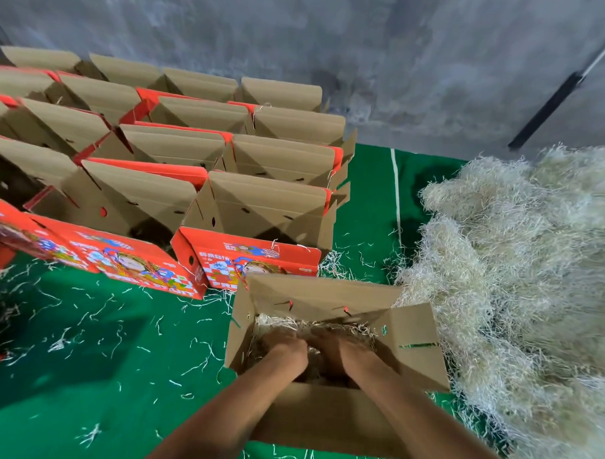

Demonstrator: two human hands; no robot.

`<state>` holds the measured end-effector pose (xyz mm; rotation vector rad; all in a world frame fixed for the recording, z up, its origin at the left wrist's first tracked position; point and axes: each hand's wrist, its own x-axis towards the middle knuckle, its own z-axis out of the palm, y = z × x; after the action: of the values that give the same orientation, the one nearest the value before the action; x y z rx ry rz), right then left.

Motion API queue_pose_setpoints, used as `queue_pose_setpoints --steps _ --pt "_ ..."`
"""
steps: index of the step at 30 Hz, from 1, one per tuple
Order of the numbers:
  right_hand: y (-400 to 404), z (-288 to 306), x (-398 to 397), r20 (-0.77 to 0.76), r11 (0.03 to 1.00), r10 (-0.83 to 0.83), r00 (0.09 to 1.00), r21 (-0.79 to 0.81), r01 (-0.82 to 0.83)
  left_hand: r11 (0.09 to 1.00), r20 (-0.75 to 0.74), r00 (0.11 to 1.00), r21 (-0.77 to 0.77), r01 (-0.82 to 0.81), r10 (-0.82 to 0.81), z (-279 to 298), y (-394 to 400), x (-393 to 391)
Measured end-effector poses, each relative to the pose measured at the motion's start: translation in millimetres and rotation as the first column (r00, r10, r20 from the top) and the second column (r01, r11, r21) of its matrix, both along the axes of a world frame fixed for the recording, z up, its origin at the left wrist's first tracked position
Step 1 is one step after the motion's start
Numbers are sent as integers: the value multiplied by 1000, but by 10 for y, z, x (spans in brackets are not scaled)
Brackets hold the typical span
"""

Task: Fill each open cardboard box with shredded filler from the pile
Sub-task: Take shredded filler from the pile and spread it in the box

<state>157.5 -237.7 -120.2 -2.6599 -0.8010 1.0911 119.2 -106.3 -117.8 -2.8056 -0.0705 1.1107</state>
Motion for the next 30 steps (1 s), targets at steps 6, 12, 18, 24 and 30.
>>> queue_pose_setpoints --steps 6,12,18,24,30 --pt "38 -108 -24 95 884 84 992 -467 -30 998 -61 998 64 15 -11 -124 154 1" --pt "-166 81 111 68 963 64 996 -265 -43 995 -77 993 -34 -94 92 1 249 97" --pt "-83 218 192 34 977 -207 978 55 205 911 84 966 -361 -200 245 259 130 197" --pt "-95 -32 -73 -359 946 -163 919 -321 43 865 -364 866 -236 -442 344 -99 102 -70" --pt "-30 0 -43 -216 956 -168 962 -273 106 959 -341 929 -184 -217 144 105 114 49"
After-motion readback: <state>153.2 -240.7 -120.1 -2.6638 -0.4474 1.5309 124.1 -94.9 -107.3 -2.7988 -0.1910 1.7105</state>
